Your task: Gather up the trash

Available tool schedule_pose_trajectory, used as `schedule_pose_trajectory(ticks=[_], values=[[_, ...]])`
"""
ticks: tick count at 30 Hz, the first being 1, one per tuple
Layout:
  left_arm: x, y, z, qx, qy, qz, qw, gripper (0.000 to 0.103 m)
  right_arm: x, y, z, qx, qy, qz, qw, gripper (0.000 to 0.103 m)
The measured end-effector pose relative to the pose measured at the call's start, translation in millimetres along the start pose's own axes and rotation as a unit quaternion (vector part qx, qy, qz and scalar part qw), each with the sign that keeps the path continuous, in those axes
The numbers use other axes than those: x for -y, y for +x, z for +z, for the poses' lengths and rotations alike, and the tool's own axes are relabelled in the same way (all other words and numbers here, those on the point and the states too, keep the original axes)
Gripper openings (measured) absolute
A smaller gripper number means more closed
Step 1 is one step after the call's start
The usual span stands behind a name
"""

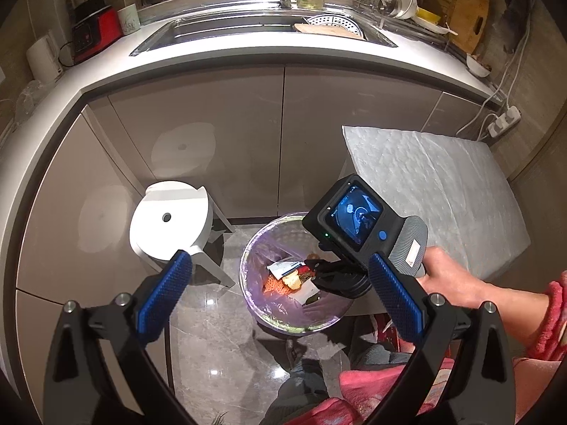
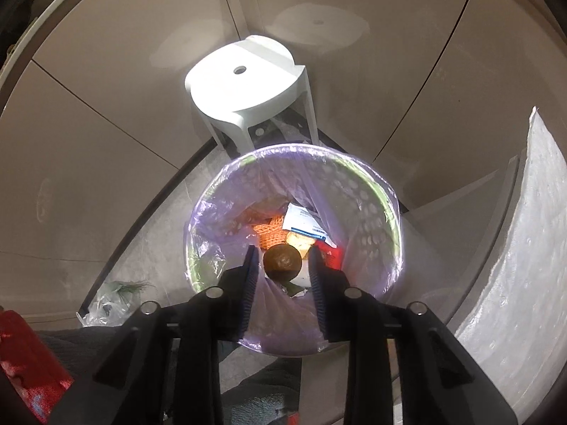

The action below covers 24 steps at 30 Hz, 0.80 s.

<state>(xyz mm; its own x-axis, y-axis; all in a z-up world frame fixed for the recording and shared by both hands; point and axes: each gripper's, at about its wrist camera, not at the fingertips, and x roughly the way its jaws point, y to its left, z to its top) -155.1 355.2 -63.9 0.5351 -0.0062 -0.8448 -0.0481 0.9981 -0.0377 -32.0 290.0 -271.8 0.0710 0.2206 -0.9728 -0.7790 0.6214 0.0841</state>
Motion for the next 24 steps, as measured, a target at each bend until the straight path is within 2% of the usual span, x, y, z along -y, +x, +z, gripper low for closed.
schedule_pose_trajectory(ticks=[7,10,13,15,18,21,24], values=[[5.6,-0.9,1.1,0.003,0.015,-0.008,0.9999,0.095,13.7,-22.6,-8.3,0.027,0.029,0.000,0.999,0.061],[12.7,-3.4,5.6,0.011,0.025,-0.012,0.9996,0.095,27.8,-54.0,-16.0,0.061,0.055,-0.011,0.997,0.063],[24.2,-8.0,15.7,0.022,0.036,-0.021,0.9989,0.095,48.7,-104.4,-32.6,0.108,0.104,-0.034,0.988,0.074],[35.6,-12.5,25.5,0.032,0.048,-0.030,0.9979,0.095,63.1,-144.6,-49.5,0.142,0.140,-0.059,0.978,0.083],[58.9,-22.5,40.8,0.056,0.075,-0.046,0.9945,0.095,81.4,-209.5,-82.1,0.189,0.196,-0.100,0.957,0.090],[87.0,-32.3,58.7,0.079,0.104,-0.073,0.9887,0.095,91.3,-270.3,-120.9,0.235,0.248,-0.148,0.928,0.099],[121.3,-39.6,74.2,0.093,0.132,-0.113,0.9804,0.095,93.0,-316.8,-158.9,0.258,0.285,-0.205,0.900,0.100]])
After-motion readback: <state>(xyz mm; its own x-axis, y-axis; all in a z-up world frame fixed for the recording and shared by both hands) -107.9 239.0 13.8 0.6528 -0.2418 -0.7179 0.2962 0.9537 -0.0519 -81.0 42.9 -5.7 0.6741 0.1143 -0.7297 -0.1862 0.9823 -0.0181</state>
